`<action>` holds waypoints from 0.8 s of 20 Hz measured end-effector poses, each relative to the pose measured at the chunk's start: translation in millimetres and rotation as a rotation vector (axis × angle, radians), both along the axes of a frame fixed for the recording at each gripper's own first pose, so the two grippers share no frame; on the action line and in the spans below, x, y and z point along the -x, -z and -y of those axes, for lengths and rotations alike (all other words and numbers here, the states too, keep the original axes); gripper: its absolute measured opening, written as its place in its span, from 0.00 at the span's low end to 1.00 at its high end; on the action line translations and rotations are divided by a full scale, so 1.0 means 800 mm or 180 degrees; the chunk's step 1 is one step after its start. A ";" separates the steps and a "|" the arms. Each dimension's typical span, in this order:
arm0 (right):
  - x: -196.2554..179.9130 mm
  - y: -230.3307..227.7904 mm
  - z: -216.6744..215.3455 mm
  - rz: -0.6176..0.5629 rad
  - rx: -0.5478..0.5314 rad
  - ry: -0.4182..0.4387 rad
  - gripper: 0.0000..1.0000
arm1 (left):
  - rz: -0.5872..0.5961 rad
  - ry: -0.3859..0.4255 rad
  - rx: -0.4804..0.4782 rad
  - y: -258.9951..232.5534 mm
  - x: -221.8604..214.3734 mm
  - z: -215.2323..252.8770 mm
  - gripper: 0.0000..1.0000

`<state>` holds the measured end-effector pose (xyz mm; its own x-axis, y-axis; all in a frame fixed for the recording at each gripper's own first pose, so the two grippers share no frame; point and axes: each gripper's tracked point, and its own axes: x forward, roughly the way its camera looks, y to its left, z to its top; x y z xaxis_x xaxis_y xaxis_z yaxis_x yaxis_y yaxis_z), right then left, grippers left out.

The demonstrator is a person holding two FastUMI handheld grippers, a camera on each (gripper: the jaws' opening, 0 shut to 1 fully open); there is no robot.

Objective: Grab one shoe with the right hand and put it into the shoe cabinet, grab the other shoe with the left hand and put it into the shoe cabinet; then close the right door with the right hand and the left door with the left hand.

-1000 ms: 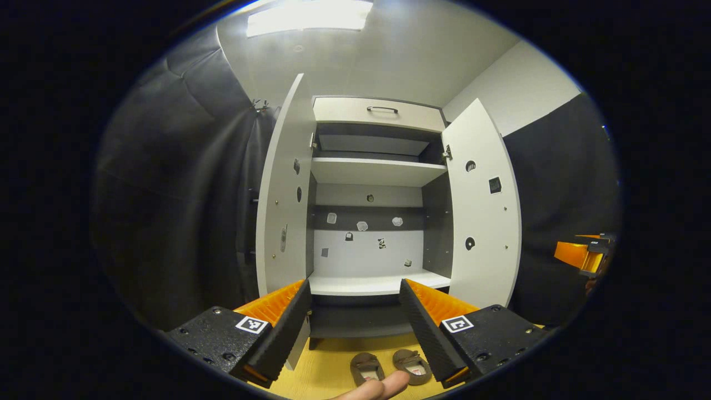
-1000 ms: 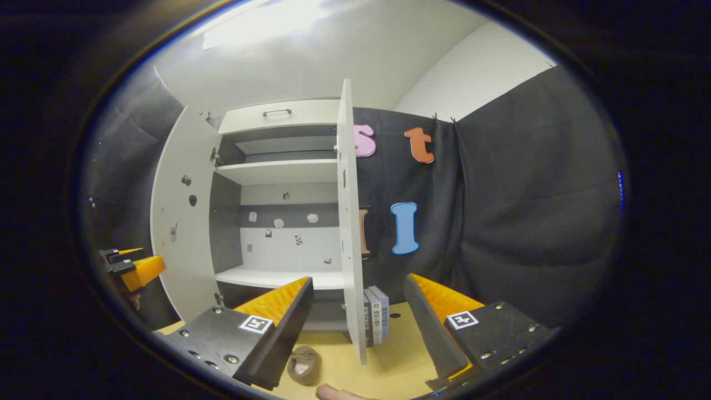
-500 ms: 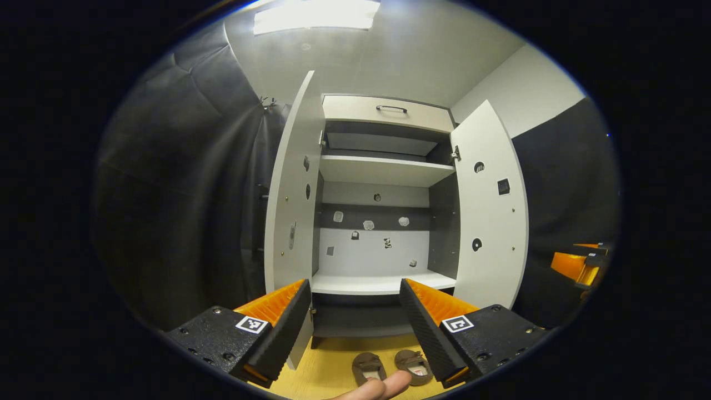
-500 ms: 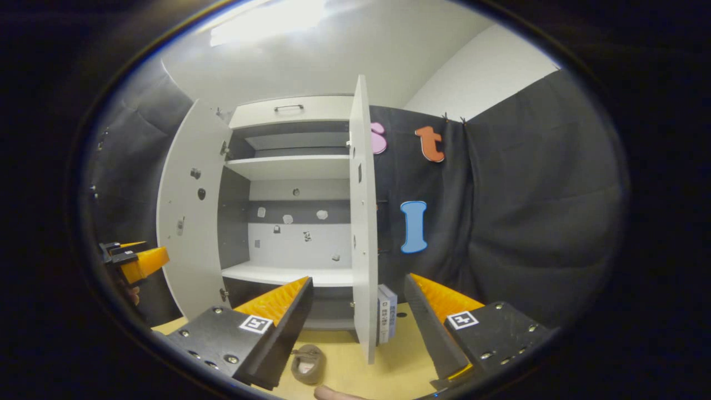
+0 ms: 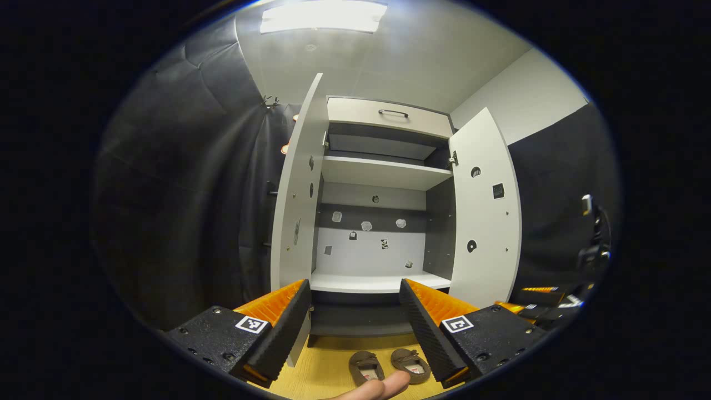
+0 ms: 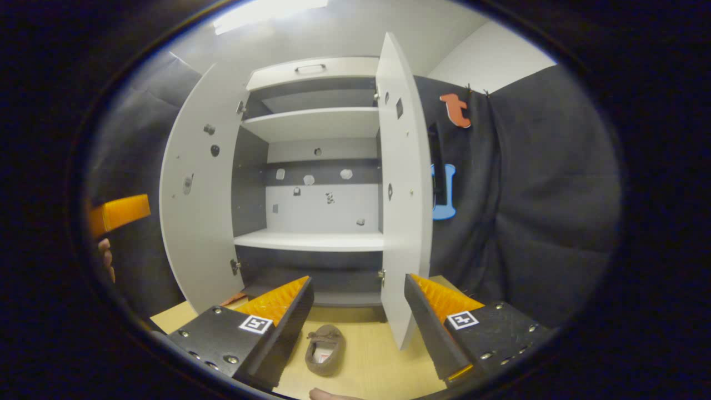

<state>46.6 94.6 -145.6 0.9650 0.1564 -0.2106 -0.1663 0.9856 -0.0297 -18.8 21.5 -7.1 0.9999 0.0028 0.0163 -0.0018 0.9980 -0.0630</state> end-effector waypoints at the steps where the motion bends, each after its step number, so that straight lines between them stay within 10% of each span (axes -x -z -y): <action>1: -0.006 0.021 -0.012 -0.0098 0.0017 -0.0058 0.98 | -0.0005 0.0001 -0.0002 0.002 0.002 -0.002 0.98; 16: -0.034 0.356 -0.117 -0.1463 0.0338 -0.0285 0.90 | -0.0147 -0.0076 -0.0030 0.037 -0.014 -0.025 0.98</action>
<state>73.5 187.9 -430.6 0.7519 0.1891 -0.6315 -0.2698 0.9623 -0.0331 -7.4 41.9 -37.0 0.9992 0.0269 -0.0296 -0.0284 0.9982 -0.0528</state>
